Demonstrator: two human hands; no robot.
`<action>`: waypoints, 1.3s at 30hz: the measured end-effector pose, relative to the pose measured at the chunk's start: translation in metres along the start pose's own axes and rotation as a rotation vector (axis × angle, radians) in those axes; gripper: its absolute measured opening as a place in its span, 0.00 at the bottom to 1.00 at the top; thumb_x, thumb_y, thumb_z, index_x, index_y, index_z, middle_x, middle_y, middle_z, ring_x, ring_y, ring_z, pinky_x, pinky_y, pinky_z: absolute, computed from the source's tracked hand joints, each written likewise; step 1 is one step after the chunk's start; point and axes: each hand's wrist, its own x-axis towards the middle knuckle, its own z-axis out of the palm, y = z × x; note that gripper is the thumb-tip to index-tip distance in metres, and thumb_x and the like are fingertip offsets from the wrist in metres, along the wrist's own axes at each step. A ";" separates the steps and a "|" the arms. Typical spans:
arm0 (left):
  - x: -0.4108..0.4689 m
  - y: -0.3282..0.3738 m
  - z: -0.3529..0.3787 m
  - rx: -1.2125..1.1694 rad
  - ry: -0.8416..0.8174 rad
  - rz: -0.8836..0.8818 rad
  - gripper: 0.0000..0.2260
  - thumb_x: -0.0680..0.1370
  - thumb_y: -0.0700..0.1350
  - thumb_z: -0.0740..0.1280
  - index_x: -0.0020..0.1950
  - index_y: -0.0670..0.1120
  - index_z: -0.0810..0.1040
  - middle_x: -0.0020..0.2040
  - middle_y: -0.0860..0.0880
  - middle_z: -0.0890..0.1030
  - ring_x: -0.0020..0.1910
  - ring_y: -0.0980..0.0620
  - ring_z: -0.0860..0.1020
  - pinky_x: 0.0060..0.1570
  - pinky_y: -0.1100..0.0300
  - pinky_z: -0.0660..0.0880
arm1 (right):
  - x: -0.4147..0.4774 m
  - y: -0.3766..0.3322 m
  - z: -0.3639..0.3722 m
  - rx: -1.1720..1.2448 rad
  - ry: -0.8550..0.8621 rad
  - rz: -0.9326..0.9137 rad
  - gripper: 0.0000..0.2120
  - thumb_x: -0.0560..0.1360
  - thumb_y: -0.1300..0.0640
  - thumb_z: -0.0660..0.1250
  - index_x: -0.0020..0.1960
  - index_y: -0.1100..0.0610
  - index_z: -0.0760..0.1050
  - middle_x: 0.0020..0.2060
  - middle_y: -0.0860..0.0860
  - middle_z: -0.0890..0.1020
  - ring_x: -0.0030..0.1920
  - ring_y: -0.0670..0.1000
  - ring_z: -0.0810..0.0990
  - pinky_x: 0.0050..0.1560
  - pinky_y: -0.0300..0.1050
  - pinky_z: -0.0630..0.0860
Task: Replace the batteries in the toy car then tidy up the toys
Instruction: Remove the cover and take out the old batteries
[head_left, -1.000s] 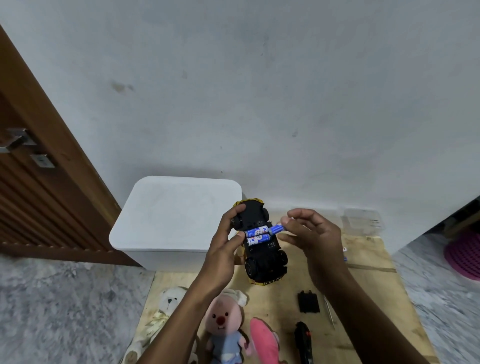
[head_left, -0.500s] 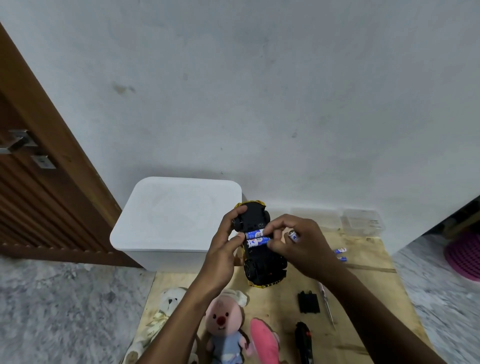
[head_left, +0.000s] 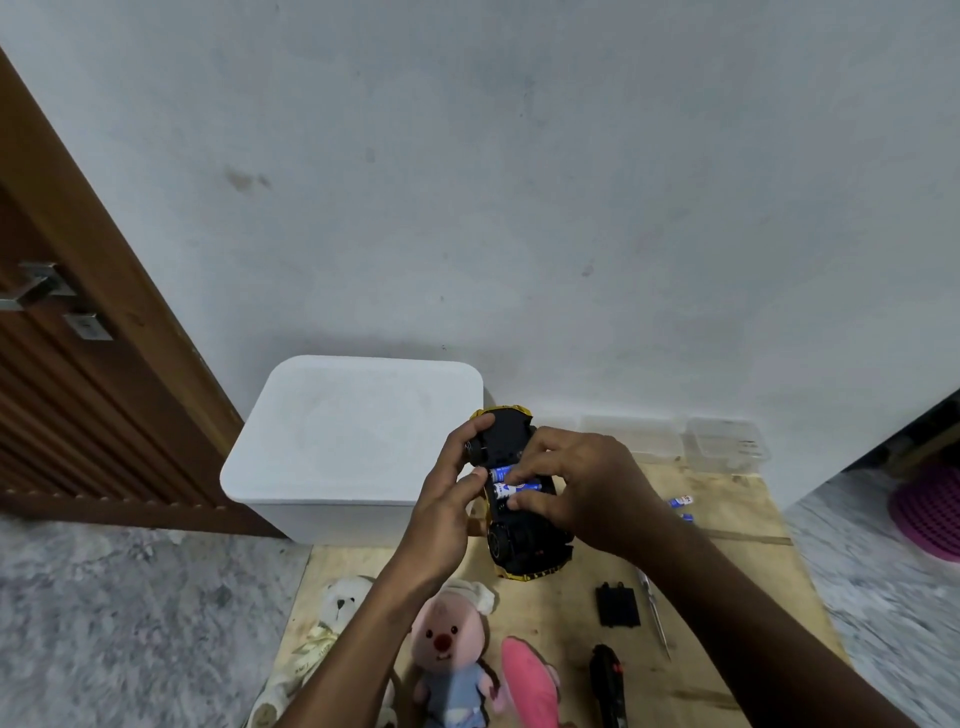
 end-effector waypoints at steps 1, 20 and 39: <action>0.000 0.001 0.000 0.003 -0.001 0.004 0.23 0.75 0.45 0.58 0.68 0.63 0.74 0.65 0.58 0.78 0.58 0.52 0.81 0.40 0.58 0.80 | -0.001 0.000 0.000 -0.002 -0.002 -0.006 0.10 0.68 0.48 0.77 0.48 0.49 0.85 0.43 0.44 0.83 0.38 0.47 0.81 0.34 0.43 0.77; 0.001 0.003 -0.004 -0.010 -0.010 0.011 0.24 0.75 0.44 0.59 0.68 0.61 0.74 0.65 0.55 0.78 0.56 0.53 0.82 0.38 0.58 0.79 | -0.001 0.004 0.008 0.066 0.044 -0.036 0.10 0.70 0.48 0.75 0.48 0.52 0.85 0.43 0.46 0.83 0.39 0.47 0.81 0.36 0.45 0.79; 0.004 0.001 -0.006 -0.006 -0.017 0.005 0.23 0.75 0.45 0.59 0.67 0.65 0.75 0.65 0.53 0.77 0.58 0.50 0.81 0.39 0.56 0.80 | -0.005 0.004 0.009 0.200 -0.060 0.077 0.06 0.77 0.50 0.68 0.52 0.49 0.77 0.49 0.40 0.76 0.48 0.42 0.78 0.47 0.34 0.75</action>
